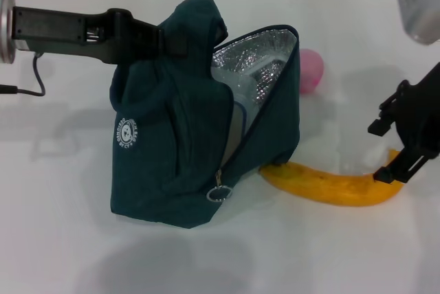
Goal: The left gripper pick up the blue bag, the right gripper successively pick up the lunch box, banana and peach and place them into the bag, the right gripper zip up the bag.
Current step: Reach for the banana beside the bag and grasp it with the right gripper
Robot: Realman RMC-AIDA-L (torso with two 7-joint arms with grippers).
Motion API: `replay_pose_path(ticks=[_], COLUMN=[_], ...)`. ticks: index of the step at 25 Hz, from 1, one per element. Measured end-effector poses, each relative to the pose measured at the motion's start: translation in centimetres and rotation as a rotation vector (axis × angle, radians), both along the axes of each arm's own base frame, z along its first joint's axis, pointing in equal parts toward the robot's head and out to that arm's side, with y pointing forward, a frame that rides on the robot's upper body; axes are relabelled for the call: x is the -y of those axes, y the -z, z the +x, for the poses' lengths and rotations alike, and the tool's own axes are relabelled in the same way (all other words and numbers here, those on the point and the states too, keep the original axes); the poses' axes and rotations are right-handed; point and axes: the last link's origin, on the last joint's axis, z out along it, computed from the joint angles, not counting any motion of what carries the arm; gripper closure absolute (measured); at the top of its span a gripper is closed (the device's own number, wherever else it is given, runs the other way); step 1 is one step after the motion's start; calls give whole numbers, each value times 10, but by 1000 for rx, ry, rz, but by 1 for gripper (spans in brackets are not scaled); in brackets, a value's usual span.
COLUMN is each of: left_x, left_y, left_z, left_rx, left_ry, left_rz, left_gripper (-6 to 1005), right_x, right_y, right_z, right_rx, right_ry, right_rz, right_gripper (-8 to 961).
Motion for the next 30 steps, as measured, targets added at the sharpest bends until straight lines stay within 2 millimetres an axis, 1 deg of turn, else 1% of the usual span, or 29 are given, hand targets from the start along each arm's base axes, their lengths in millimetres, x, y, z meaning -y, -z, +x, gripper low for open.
replay_pose_path(ticks=[5,10,13,19,26,30], left_x=[0,0,0,0,0,1], left_y=[0,0,0,1,1,1], left_z=[1,1,1,1,1,1], left_rx=[1,1,1,0,-2,-3], left_ry=[2,3,3,3,4,5], left_rz=[-1,-2,-2,-4,-6,-7], left_gripper=[959,959,958,958,958,958], right_x=[-5,-5,-3,-2,0,1], right_y=[17,36,44,52,64,70], right_z=[9,19,22,23,32,33], right_rx=[27,51,66,45,49,52], right_ry=[-8,-8,-14,-14,-20,-30], right_rz=[6,-8,-23,-29,-23,-26], right_gripper=[154,156,155,158,161,163])
